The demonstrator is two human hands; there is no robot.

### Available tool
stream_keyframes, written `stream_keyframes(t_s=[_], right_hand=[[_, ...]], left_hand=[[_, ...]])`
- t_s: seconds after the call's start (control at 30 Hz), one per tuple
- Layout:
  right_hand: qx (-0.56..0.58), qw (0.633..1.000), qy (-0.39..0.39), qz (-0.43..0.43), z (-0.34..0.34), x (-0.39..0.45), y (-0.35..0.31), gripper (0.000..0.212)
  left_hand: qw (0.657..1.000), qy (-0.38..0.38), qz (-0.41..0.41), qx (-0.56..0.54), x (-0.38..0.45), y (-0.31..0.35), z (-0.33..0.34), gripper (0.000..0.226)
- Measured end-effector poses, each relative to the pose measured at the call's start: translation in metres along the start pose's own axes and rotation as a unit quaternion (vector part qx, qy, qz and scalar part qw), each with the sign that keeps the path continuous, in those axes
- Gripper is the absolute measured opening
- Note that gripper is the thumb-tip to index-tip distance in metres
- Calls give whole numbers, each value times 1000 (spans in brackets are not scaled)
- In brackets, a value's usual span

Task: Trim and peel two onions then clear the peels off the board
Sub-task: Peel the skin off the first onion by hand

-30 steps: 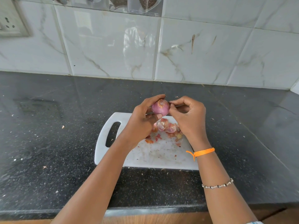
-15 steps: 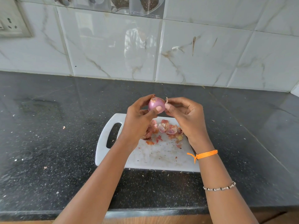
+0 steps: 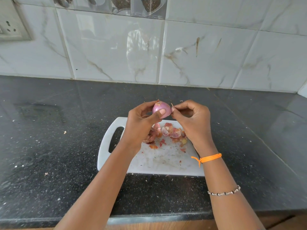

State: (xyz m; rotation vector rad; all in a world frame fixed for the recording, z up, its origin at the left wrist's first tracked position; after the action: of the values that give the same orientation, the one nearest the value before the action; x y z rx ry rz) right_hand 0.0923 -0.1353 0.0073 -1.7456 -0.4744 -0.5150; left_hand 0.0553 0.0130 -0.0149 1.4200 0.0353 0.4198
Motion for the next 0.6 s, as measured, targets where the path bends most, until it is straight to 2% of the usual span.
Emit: stream_keyframes(t_s=[0.23, 0.4, 0.5, 0.6], right_hand=[[-76, 997, -14, -19, 1, -2, -1, 13], [-231, 972, -15, -38, 1, 1, 15, 11], [-184, 982, -36, 9, -3, 2, 19, 11], [-25, 993, -63, 97, 0, 1, 14, 23]], left_hand=[[998, -38, -8, -45, 1, -4, 2, 30], [992, -74, -15, -98, -1, -2, 7, 34], [990, -81, -10, -113, -2, 1, 8, 40], [993, -69, -7, -93, -1, -2, 8, 41]])
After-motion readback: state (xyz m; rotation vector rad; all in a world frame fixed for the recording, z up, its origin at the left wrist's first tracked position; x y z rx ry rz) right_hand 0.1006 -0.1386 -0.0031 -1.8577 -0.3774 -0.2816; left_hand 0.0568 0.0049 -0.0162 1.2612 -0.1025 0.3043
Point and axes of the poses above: each hand's wrist, its own x-axis towards the middle knuckle, its own z-axis out of the palm, y = z × x, the point moved 4 cm from there along x, towards the middle knuckle, and after that the axes turned 2 degrees about y, right-handed, at the moved point
